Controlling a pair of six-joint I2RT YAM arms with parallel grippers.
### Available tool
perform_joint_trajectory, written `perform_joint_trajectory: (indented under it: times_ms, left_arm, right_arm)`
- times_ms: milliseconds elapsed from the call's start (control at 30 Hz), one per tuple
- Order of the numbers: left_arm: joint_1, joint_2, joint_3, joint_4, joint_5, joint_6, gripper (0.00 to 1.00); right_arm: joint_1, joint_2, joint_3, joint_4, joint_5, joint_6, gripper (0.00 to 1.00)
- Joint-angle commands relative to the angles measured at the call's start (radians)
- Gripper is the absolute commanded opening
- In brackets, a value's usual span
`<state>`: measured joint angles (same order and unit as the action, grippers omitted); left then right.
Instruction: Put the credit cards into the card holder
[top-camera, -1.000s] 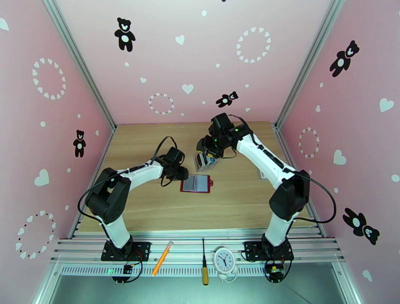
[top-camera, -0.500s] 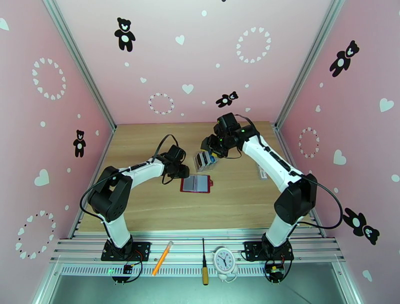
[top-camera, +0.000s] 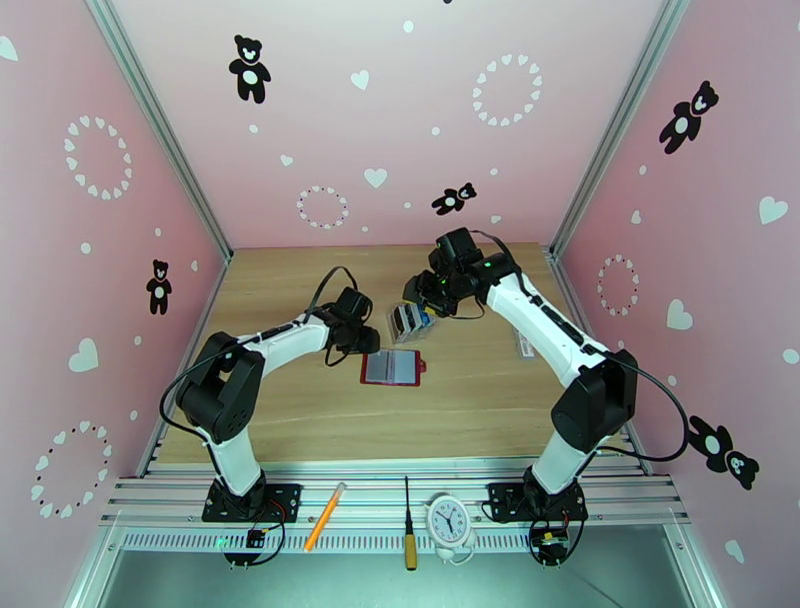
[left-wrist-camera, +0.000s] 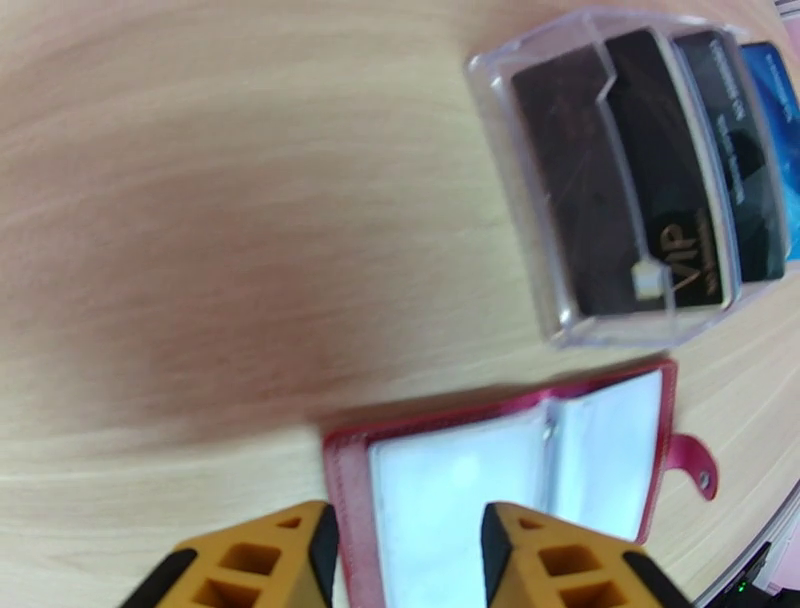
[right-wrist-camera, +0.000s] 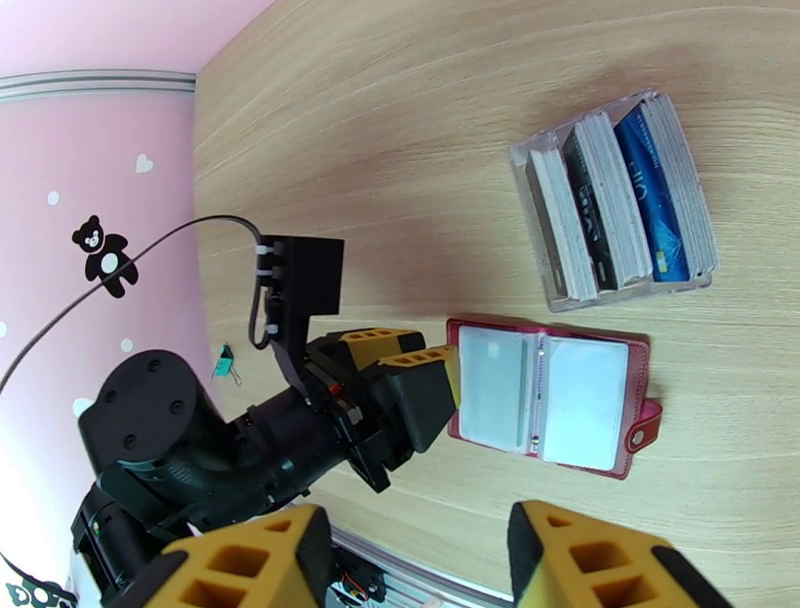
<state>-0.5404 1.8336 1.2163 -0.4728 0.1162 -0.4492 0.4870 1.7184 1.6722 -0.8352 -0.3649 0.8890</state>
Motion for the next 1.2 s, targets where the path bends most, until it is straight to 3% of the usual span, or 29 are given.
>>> perform_joint_trajectory:
  times_ms: [0, 700, 1167]
  left_arm:
    - [-0.005, 0.040, 0.062, -0.011, 0.010, -0.007, 0.45]
    - [-0.001, 0.158, 0.256, 0.009, 0.035, -0.004, 0.45]
    - [0.003, 0.257, 0.309, 0.111, 0.151, -0.067, 0.45]
  right_arm:
    - [-0.012, -0.006, 0.018, -0.007, 0.030, -0.040, 0.52]
    - [-0.062, 0.136, 0.034, 0.006, 0.070, -0.244, 0.52]
    - [-0.064, 0.142, 0.032, 0.020, 0.235, -0.416, 0.51]
